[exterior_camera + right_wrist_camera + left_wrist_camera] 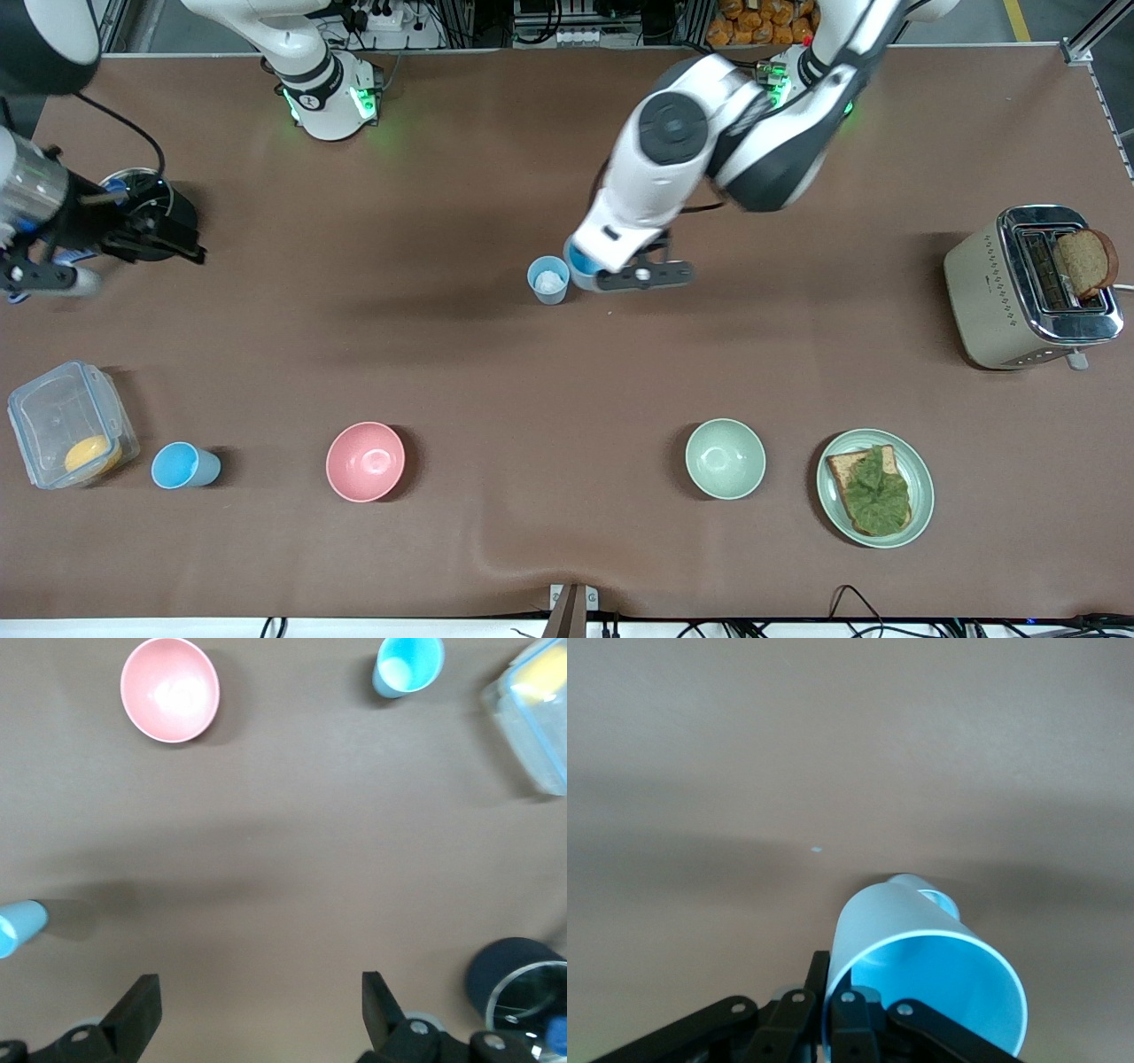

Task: Stack blue cups with both arms
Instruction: 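Lower the held blue cup into the center cup and open the left gripper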

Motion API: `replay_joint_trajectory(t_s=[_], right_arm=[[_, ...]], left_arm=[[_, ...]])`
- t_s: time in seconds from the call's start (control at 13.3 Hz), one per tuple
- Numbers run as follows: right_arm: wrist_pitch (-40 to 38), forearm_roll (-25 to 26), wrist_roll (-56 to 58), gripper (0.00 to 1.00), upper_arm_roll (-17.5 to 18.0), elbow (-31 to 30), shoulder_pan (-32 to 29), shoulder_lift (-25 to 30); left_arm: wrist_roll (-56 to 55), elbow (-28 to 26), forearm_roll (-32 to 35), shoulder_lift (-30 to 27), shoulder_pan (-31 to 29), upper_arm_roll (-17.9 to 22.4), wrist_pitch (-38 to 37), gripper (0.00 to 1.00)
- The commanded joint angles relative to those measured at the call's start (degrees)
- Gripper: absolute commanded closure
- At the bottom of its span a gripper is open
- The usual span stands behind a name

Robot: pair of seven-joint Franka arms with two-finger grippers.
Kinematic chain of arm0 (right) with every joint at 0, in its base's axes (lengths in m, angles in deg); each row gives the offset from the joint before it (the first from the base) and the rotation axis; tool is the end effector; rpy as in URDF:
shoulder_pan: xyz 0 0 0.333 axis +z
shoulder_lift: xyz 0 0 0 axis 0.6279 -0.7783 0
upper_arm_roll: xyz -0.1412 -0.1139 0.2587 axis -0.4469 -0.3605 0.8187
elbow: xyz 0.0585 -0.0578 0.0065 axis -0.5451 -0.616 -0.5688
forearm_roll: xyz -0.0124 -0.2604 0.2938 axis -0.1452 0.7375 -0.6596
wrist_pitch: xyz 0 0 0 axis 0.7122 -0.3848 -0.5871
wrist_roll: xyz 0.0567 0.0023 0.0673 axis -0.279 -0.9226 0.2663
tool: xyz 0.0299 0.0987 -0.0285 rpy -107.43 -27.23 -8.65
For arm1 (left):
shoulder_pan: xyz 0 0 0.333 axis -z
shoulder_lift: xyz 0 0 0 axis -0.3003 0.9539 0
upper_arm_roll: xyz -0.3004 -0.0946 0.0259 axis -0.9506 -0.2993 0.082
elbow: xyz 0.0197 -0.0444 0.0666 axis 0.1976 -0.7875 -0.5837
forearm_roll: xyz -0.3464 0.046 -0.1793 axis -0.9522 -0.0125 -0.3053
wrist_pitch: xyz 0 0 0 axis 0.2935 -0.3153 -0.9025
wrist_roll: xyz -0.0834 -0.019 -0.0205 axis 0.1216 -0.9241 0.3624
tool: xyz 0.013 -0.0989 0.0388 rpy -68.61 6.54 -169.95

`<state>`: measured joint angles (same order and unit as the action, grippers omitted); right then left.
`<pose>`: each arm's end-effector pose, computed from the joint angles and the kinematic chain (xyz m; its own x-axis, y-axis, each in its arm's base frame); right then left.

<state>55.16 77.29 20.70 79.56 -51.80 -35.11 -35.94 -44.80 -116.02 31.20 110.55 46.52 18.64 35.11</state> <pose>0.5566 0.0161 0.5839 0.9962 -0.0389 -0.0782 -0.0416 -0.9986 -0.0325 0.4884 -0.4732 0.4105 0.9819 0.1399 -0.1279 0.1534 -0.9828 0.1030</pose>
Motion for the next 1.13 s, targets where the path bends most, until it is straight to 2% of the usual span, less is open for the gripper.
replay_joint_trajectory(t_s=[0.0, 0.23, 0.53, 0.75, 1.05], right_arm=[[-0.2, 2.0, 3.4, 0.0, 1.1, 0.5, -1.2, -0.1], [-0.7, 2.3, 4.2, 0.0, 1.1, 1.1, -3.1, -0.3], [-0.4, 2.0, 4.7, 0.0, 1.2, 4.9, -5.8, -1.7], [-0.2, 2.5, 4.8, 0.0, 1.2, 5.3, -5.5, -1.9], [-0.4, 1.0, 14.7, 0.0, 1.2, 5.2, -8.1, -2.0]], left_arm=[[-4.9, 1.1, 0.3, 4.0, 3.0, 0.5, 3.0, 1.0], [-7.8, 0.3, 0.3, 5.7, 4.0, 0.4, 5.3, 1.0], [-8.6, 0.1, 0.3, 7.4, 5.1, 0.5, 5.9, 1.0], [-9.7, -1.3, 0.3, 7.9, 6.0, 0.5, 7.8, 1.0], [-9.7, -1.5, 1.8, 9.2, 6.2, 0.5, 8.7, 1.0]])
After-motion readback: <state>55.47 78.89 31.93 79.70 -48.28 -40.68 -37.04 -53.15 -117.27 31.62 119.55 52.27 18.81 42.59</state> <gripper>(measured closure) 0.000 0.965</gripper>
